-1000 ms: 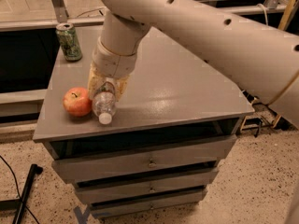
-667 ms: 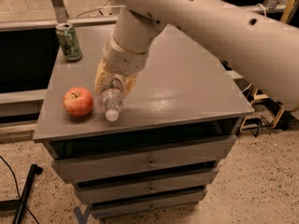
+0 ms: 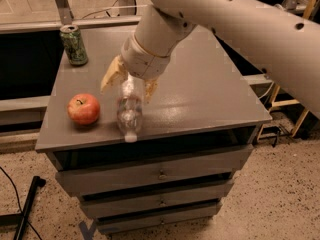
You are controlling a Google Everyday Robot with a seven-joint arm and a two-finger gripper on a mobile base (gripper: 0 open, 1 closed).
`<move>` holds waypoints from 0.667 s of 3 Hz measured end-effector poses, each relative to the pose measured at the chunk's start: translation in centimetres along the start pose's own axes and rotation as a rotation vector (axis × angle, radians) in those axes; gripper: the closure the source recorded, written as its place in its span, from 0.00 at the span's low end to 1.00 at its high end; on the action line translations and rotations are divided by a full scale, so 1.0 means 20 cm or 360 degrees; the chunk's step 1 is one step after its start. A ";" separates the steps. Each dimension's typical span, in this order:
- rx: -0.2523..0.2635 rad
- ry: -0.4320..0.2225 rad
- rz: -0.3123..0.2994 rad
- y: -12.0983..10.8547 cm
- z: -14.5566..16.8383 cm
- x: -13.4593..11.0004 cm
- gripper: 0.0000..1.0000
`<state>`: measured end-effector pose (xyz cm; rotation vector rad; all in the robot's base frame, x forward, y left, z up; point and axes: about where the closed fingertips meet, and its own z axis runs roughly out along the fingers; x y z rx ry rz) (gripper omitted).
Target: Move water bottle near apple
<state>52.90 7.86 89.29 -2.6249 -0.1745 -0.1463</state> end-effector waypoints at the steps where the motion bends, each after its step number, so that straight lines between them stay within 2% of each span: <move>1: -0.0003 -0.0003 -0.0004 -0.01 0.00 0.00 0.00; 2: -0.0033 -0.0012 0.0003 -0.03 -0.03 0.01 0.00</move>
Offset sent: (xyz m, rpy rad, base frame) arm -0.0006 0.0014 -0.0003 -0.0025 0.0002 0.0029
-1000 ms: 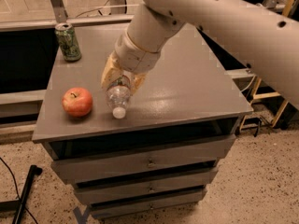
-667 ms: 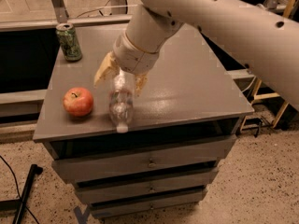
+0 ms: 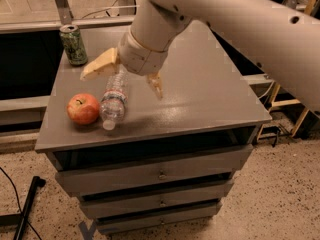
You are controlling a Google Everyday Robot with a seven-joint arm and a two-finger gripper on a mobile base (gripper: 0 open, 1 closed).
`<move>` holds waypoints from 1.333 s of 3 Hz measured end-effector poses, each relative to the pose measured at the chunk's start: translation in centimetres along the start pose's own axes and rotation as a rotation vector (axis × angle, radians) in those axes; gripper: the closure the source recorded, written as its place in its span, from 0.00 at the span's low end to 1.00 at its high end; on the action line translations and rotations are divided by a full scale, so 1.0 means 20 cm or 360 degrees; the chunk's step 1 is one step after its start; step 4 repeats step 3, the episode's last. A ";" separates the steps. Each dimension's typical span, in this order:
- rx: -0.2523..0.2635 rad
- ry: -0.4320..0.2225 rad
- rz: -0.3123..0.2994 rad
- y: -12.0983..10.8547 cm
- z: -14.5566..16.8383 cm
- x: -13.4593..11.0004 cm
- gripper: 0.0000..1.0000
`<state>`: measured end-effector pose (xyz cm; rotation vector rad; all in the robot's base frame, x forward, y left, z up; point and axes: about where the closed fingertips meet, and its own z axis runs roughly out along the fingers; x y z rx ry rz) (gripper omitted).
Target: Move water bottle near apple
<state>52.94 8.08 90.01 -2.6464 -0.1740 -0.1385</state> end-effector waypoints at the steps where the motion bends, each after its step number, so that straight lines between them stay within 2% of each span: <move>1: -0.0021 0.0047 0.0044 -0.03 -0.12 0.07 0.00; 2: 0.0039 0.0283 0.0179 0.00 -0.40 0.16 0.00; 4: 0.0039 0.0283 0.0179 0.00 -0.40 0.16 0.00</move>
Offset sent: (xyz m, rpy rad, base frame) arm 0.0480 -0.0763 0.1298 0.1397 -0.2075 -0.3432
